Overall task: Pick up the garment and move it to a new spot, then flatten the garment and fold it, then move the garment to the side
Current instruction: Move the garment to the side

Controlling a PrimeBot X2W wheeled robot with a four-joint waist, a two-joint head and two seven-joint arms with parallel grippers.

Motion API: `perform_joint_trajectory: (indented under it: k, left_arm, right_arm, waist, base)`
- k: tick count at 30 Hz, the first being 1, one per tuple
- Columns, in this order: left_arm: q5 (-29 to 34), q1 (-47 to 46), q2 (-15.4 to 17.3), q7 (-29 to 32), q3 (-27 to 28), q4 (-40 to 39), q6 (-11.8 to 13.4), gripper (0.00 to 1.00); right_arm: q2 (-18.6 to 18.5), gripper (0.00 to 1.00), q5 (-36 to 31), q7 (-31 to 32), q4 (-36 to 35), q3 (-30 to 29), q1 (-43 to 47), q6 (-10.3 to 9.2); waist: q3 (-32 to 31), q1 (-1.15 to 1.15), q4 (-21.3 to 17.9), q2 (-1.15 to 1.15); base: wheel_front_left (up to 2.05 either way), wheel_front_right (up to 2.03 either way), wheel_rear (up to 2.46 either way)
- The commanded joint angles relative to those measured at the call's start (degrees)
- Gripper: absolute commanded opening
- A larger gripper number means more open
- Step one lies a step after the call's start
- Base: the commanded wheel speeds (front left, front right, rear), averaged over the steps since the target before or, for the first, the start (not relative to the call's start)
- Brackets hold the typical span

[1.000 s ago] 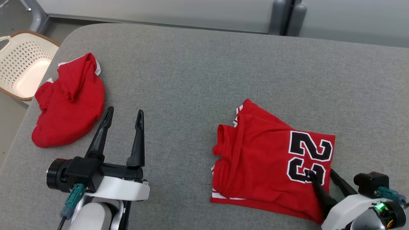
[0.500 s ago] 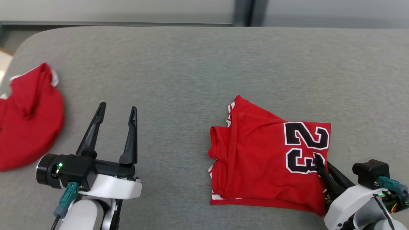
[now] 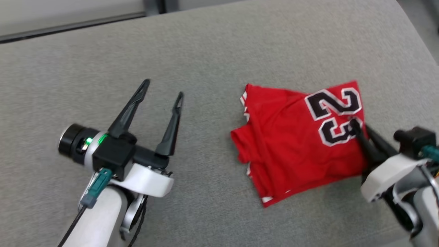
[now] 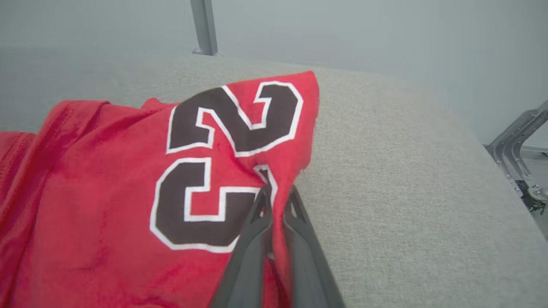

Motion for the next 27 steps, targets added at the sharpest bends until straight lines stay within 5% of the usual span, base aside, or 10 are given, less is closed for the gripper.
perform_joint_trajectory:
  k: [1, 11, 16, 18, 19, 27]
  left_arm:
    - [0.71, -2.5, -0.23, 0.54, -0.72, -0.57, -0.67, 1.0]
    - [3.51, -11.8, -1.14, 1.95, -4.22, -3.37, -2.82, 1.0]
    - [4.53, -14.16, -0.97, 2.17, -5.01, -4.54, -3.32, 1.0]
    - [4.66, -14.59, -0.94, 2.2, -5.21, -4.9, -3.38, 1.0]
    - [4.71, -14.71, -0.92, 2.19, -5.29, -4.96, -3.4, 1.0]
    - [3.6, -12.71, -0.41, 1.11, -4.08, -3.07, -1.81, 1.0]
  right_arm:
    - [-1.69, 0.0, -0.05, -1.68, 2.42, -0.05, -3.53, -0.13]
    - [-12.2, 0.0, 2.7, -12.47, 20.06, -9.53, -20.52, -0.12]
    - [-14.66, 0.0, 3.64, -14.75, 27.15, -10.9, -25.4, -0.12]
    - [-14.83, 0.53, 3.48, -14.86, 30.62, -11.6, -26.99, -0.12]
    - [-14.63, 1.0, 3.5, -14.8, 32.44, -12.09, -27.67, -0.12]
    - [-12.42, 1.0, 1.3, -19.47, 40.54, -15.16, -26.91, -0.12]
  waist:
    - [5.09, 0.0, -4.02, 0.0]
    - [14.84, 0.0, -1.2, 0.0]
    - [18.16, 0.0, 0.42, 0.0]
    - [18.9, 0.0, 0.73, 0.0]
    - [19.09, 0.0, 0.84, 0.0]
    - [16.24, 0.0, 0.87, 0.0]
  base:
    - [0.0, 0.0, 0.0]
    - [0.0, 0.0, 0.0]
    - [0.0, 0.0, 0.0]
    - [0.0, 0.0, 0.0]
    - [0.0, 0.0, 0.0]
    - [0.0, 0.0, 0.0]
